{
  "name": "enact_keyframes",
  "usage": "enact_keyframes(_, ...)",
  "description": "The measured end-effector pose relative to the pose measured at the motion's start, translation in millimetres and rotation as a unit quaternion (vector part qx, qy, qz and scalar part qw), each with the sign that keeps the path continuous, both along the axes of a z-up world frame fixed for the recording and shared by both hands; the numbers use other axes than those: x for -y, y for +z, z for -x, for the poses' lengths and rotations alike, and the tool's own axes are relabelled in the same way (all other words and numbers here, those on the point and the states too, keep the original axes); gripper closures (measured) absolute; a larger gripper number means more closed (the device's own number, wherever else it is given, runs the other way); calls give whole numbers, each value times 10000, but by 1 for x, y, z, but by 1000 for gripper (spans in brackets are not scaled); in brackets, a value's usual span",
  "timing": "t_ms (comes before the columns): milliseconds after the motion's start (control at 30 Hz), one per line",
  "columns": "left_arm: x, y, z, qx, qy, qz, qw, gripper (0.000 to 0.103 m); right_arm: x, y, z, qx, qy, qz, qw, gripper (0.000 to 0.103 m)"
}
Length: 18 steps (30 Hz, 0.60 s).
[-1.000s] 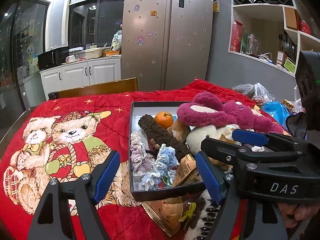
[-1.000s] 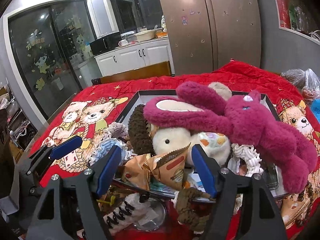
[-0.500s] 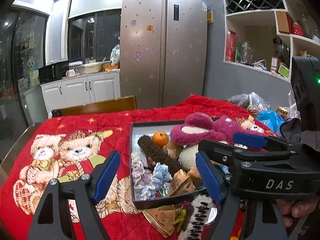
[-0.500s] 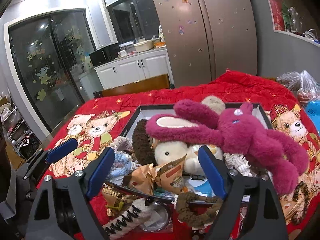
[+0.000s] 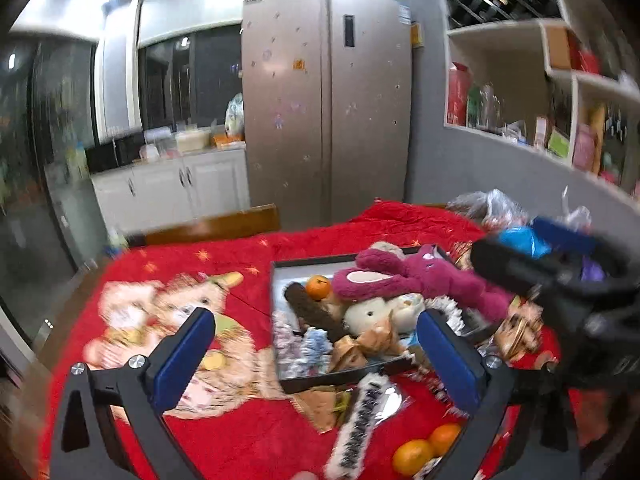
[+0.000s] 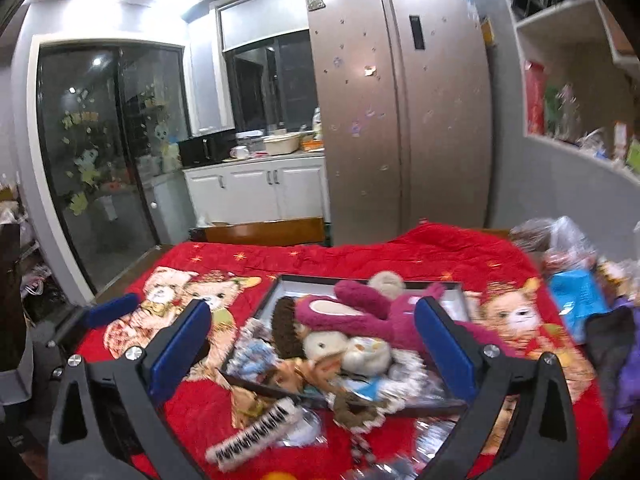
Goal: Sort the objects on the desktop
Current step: 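Withdraw both tools from the tray back over the loose items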
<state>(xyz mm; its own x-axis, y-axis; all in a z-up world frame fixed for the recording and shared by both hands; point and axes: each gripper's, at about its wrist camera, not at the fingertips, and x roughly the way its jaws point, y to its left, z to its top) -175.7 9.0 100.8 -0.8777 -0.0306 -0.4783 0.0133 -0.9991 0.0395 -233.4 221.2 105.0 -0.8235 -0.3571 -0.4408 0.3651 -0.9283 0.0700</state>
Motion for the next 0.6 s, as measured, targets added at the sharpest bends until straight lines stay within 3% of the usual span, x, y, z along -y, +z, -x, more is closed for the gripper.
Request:
enact_keyframes(67,-6,3,-19,-283,-23,83,9996,0,-11,7,-19,-179,-19,-5,9998,0)
enact_keyframes(333,-12,-12,-72,-299,142,-200,9992,0,-60,5,-98,-703,-271,-176,9970,0)
enact_keyframes(433,-9,-27,-87,-219,43,-575,9981,0,-83,-11,-120,-643,-298,9,9975,0)
enact_keyframes(600,-6,-59,-106,141,138,-1013,9947,0,-113,-45,-139,-146,-344,411,9985,0)
